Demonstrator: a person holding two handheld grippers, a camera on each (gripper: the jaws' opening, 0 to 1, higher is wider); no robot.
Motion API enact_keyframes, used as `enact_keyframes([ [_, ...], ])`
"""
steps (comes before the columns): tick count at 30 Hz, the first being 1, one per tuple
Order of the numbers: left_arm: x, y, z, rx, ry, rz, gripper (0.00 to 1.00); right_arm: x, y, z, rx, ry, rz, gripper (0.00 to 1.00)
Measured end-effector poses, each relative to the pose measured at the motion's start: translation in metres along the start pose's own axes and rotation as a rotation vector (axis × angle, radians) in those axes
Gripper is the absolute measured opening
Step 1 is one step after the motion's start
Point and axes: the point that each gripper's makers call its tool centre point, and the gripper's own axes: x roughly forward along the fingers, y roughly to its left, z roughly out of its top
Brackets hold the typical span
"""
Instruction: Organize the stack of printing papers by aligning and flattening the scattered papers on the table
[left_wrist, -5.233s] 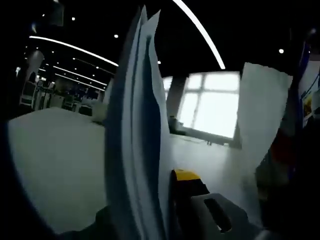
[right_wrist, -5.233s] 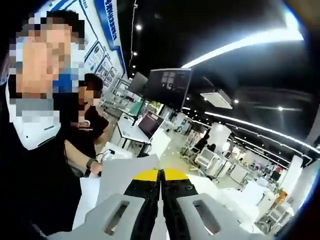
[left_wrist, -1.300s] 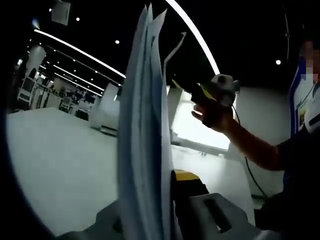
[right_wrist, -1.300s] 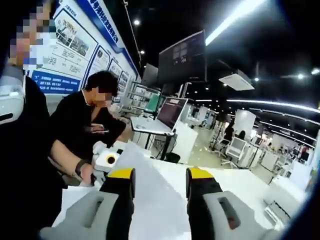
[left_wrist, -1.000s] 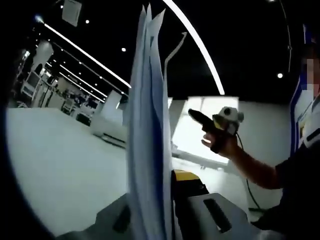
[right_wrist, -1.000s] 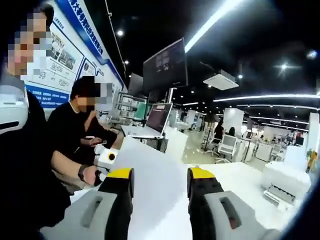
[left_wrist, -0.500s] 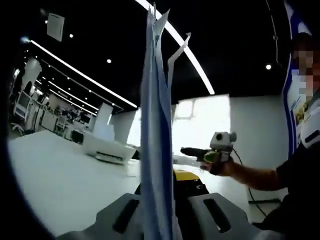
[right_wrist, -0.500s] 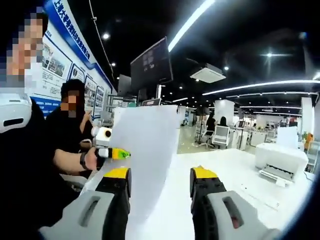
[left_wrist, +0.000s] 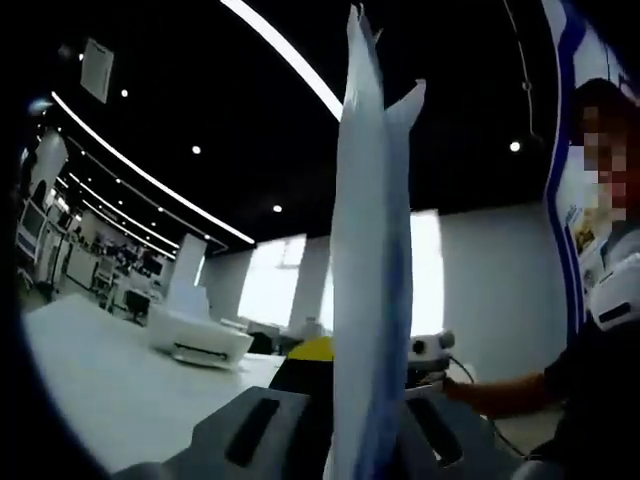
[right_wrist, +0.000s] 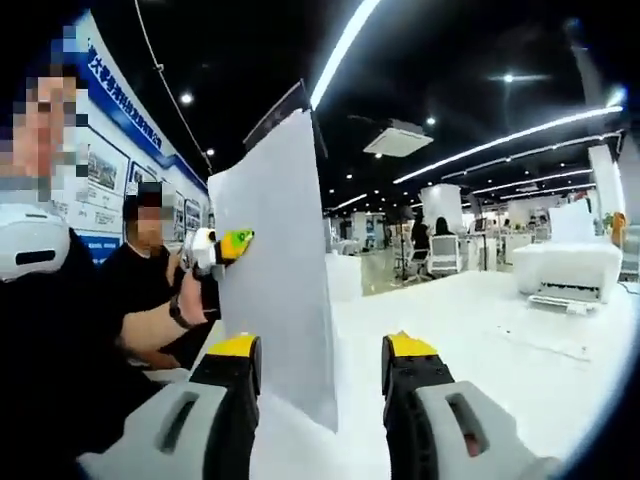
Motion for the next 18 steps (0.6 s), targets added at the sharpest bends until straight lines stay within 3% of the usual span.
enact_keyframes([
  [2,0.004,-0.003,0.009,0.005,-0.017,-0.010,0.06,0.000,-0.002,-0.003,0.041,-0.018,-0.005,0.44],
  [10,0.017,-0.022,0.046,0.012,-0.104,-0.063,0.06,0.008,0.006,-0.039,0.112,0.011,0.016,0.48],
  [16,0.030,-0.034,0.070,0.000,-0.165,-0.102,0.06,0.021,0.031,-0.035,0.227,-0.076,0.119,0.52],
  [18,0.034,-0.037,0.075,-0.006,-0.179,-0.113,0.06,0.026,0.043,-0.023,0.277,-0.145,0.167,0.55],
])
